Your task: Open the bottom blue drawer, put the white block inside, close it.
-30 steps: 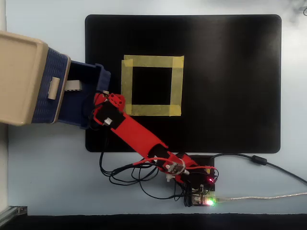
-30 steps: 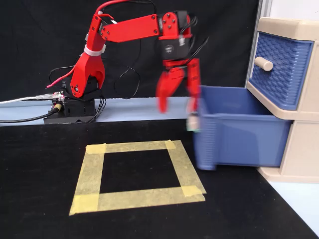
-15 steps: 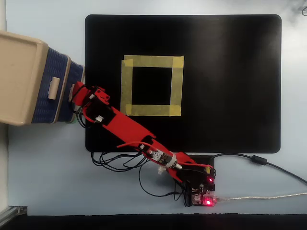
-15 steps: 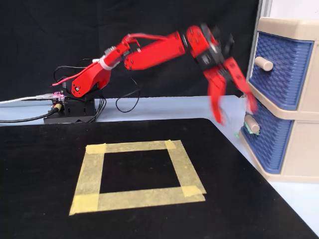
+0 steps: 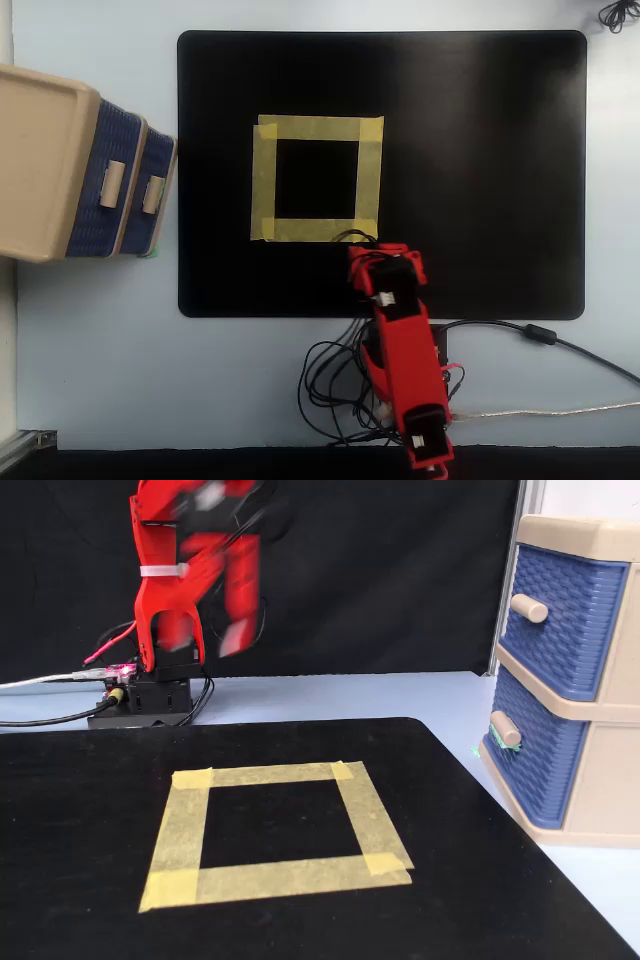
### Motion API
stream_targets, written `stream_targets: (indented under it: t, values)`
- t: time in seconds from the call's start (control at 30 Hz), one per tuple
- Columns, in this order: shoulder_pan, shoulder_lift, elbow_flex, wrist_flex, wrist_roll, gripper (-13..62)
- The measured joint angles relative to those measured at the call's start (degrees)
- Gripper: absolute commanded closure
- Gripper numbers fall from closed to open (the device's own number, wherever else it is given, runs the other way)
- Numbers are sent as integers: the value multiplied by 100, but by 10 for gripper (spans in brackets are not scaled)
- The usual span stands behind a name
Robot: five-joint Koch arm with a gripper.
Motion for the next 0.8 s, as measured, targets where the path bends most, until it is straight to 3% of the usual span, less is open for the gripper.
stream_targets:
  t: [0.1, 0.23, 0.8]
  values:
    - [598, 1371, 2830, -1134, 958, 159]
    - [861, 1951, 4236, -1934, 1705, 157]
    - [1354, 1951, 4729, -1529, 1854, 144]
